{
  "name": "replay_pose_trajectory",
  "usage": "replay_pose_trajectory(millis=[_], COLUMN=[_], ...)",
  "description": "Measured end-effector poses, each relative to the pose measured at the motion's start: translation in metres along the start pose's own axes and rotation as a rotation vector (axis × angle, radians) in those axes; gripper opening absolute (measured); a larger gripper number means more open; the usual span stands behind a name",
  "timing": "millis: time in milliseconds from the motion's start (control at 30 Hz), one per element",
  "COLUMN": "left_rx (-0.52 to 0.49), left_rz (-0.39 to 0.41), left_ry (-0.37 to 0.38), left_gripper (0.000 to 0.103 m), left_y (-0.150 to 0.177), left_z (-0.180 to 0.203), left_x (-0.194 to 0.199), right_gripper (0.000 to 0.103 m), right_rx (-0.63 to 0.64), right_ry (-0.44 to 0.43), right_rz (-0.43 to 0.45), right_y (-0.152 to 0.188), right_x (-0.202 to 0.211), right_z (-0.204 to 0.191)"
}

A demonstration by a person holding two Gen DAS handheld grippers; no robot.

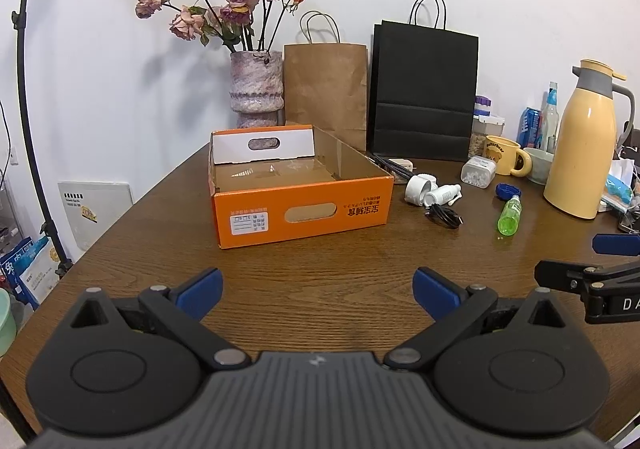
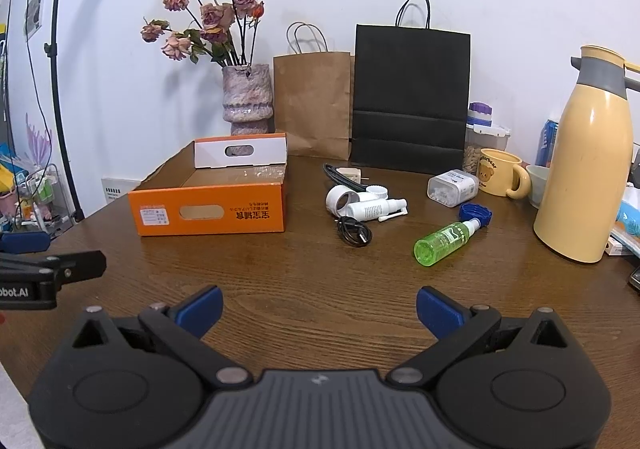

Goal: Organize rigid objects

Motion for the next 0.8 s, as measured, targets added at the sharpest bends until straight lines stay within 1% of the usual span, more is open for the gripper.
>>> replay_pose_trajectory(millis=[800], left_rx=[0.001], left_rz=[0.009], left_ry=[0.005], left_gripper=[0.103], left_y=[-0.0043], left_z=[-0.0014], left_x=[0.0029], right_gripper=[0.103], right_rx=[0.008], right_ry=[-0.002], right_rz=[0.009], right_y=[-0.0051], right_x=[0.0032], right_z=[-0.0011])
Point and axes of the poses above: each gripper's, at about its wrist camera, not at the fingertips, and x roughly against the way its jaws point, z to its right, y to its underside, the point moved 5 cm from there along -x, roughly the way its jaws point, and after that the axes turned 3 degrees about -y, right-handed, at the moved point
